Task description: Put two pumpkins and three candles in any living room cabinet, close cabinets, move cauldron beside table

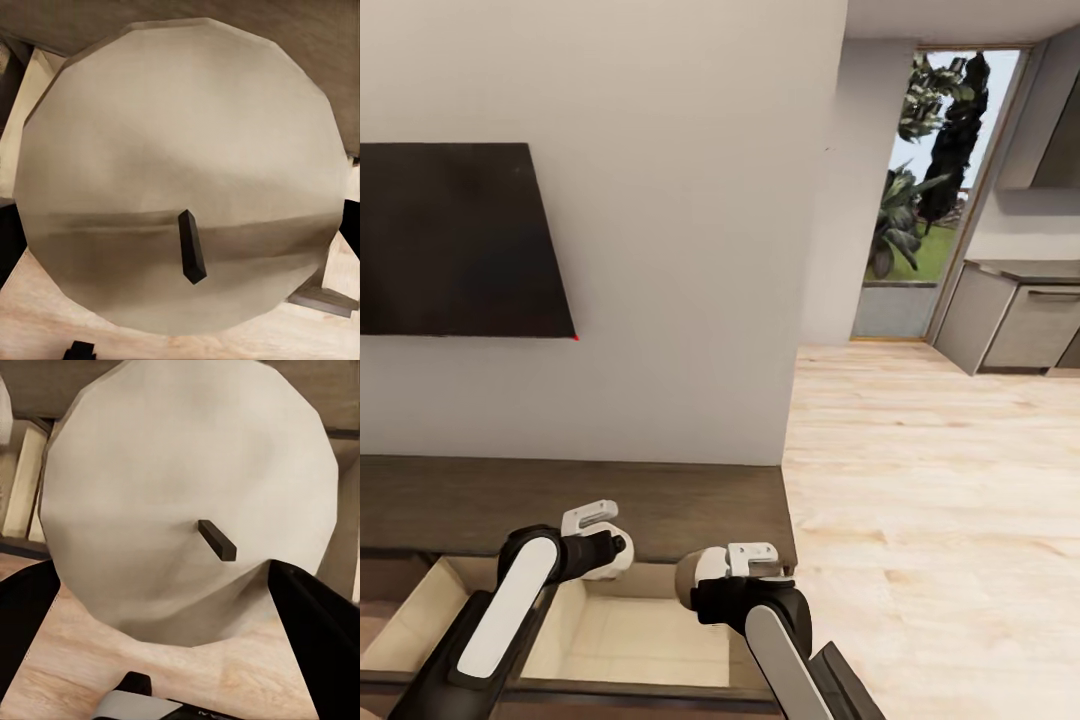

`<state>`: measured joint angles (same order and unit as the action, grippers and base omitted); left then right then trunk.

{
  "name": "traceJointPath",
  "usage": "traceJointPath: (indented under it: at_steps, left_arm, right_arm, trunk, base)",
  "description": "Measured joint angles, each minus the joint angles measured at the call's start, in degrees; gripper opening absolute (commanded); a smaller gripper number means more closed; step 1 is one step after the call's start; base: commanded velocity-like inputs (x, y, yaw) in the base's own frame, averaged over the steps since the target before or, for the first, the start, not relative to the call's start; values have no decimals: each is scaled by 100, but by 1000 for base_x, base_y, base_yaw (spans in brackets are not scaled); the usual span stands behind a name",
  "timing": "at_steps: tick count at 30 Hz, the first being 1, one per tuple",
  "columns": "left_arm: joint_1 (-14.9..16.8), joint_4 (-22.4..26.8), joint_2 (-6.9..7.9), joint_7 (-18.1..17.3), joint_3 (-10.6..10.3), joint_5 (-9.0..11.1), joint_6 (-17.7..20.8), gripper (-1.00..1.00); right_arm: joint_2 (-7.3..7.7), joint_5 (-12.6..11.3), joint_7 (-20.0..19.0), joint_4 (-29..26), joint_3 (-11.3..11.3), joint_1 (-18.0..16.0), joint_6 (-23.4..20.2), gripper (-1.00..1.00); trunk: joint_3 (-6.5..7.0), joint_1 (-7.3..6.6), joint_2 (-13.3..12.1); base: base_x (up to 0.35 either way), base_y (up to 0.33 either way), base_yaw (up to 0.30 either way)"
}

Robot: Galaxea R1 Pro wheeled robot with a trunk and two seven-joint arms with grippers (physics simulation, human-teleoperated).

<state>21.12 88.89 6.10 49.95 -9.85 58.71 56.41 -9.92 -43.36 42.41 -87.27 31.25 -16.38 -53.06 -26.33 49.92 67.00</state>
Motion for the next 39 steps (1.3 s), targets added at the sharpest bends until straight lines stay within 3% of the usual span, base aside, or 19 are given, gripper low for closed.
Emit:
traceJointPath:
  at_steps: [13,39]
  left_arm:
    - [1,-1,-1,0,22,17,-4,-100]
    - [0,0,0,0,3,-3,-6,-100]
  right_arm:
    - [4,-1,1,-15,-2,1,-6,-100]
    - [3,12,1,-5,-4,0,-8,-100]
  trunk:
    - [3,2,0]
    - [5,0,0]
  base:
    - [54,127,-59]
    - [40,31,-26]
